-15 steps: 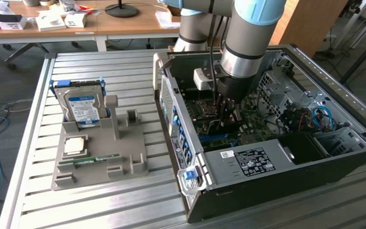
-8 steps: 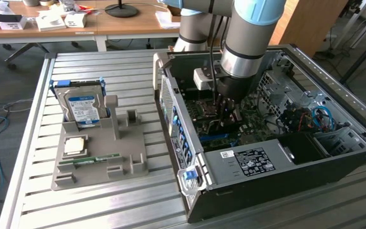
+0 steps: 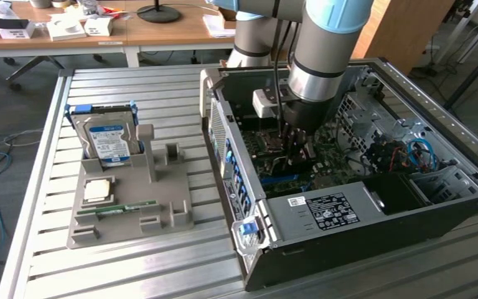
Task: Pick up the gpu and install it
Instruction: 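Insert the gpu into the slot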
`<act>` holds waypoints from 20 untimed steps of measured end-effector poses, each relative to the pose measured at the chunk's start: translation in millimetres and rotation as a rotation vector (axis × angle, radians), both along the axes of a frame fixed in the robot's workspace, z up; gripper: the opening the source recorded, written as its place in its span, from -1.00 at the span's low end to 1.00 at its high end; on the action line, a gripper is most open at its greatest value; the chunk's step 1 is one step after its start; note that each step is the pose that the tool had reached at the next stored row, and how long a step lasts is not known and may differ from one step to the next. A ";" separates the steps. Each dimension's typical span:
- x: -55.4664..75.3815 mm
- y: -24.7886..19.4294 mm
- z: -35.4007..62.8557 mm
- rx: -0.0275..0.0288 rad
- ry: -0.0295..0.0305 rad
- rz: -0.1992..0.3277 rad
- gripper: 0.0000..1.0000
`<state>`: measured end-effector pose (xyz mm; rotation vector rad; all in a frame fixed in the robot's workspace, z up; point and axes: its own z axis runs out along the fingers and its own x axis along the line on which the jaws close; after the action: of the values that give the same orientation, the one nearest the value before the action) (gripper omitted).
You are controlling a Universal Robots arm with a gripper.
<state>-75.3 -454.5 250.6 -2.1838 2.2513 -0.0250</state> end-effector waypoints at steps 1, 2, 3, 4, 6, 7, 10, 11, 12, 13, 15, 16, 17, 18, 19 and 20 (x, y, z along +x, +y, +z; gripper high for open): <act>0.0 0.0 0.0 0.0000 0.0000 0.000 -0.47; 0.0 0.0 -0.1 0.0000 0.0000 0.000 -0.47; 0.0 0.1 -0.5 0.0003 -0.0001 0.000 -0.47; -0.2 0.1 -1.3 0.0005 -0.0002 0.000 -0.47; -0.3 0.1 -1.5 0.0001 0.0000 0.000 -0.47; -0.3 0.1 -1.5 0.0000 0.0000 0.000 -0.47; -0.3 0.0 -1.5 0.0000 0.0000 0.000 -0.47; -0.4 0.3 -1.5 -0.0001 0.0000 0.000 -0.47; -0.5 0.6 -1.6 0.0000 -0.0001 0.000 -0.47; -0.6 0.6 -1.6 0.0000 -0.0001 0.000 -0.47; -0.7 0.6 -1.6 0.0001 0.0000 0.000 -0.47; -0.8 0.6 -1.6 0.0001 -0.0001 0.000 -0.47; -0.9 0.7 -1.6 0.0001 -0.0001 0.000 -0.47; -1.1 0.7 -1.6 0.0001 -0.0001 0.000 -0.47; -1.2 0.7 -1.5 0.0001 -0.0004 0.000 -0.47; -1.3 0.7 -1.5 0.0001 -0.0006 0.000 -0.47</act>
<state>-76.6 -453.9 249.1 -2.1835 2.2509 -0.0255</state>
